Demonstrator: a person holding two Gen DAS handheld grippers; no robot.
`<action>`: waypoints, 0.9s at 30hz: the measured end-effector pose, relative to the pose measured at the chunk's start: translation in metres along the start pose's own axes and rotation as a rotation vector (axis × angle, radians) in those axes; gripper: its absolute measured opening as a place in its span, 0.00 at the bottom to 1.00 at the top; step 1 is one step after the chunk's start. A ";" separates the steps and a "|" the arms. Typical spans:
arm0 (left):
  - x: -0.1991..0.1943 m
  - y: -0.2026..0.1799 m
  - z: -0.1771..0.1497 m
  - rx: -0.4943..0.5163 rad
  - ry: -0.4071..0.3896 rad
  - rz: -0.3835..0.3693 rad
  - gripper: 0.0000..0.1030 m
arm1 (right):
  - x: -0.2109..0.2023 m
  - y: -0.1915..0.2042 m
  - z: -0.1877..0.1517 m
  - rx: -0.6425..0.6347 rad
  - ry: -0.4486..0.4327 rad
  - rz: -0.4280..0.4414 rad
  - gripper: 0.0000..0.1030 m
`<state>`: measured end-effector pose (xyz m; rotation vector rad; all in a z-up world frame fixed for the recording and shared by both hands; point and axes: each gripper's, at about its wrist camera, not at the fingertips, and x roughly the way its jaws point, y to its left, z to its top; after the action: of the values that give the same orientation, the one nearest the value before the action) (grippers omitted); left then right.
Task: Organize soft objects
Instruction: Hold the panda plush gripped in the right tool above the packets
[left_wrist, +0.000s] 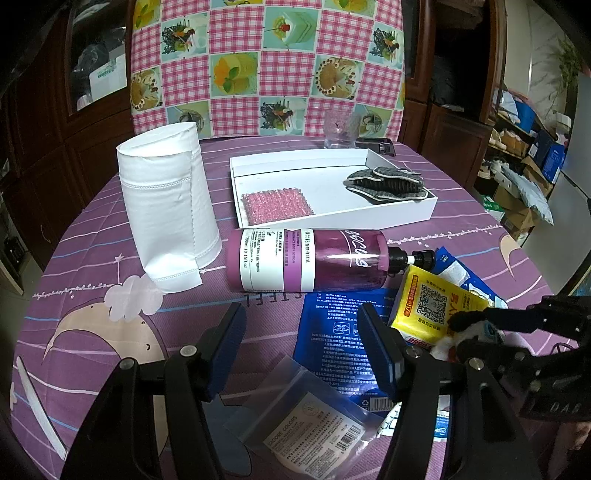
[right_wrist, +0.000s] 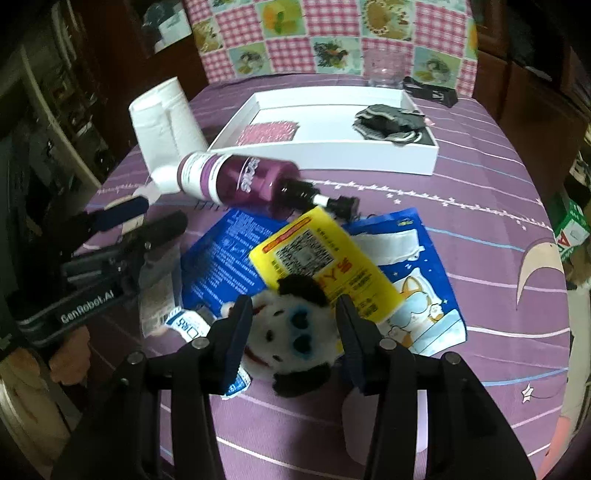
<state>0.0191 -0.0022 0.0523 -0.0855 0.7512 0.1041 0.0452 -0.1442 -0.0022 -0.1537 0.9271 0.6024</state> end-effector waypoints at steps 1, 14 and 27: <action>0.000 0.000 0.000 0.000 0.000 0.000 0.61 | 0.001 0.001 0.000 -0.006 0.002 -0.010 0.47; -0.001 -0.001 0.001 0.007 0.004 -0.001 0.61 | 0.005 -0.007 0.000 0.027 0.030 -0.005 0.45; 0.000 -0.001 0.001 0.008 0.006 -0.001 0.61 | 0.008 -0.008 0.001 0.030 0.039 -0.009 0.37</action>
<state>0.0196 -0.0034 0.0533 -0.0781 0.7573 0.1001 0.0536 -0.1468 -0.0092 -0.1429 0.9722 0.5781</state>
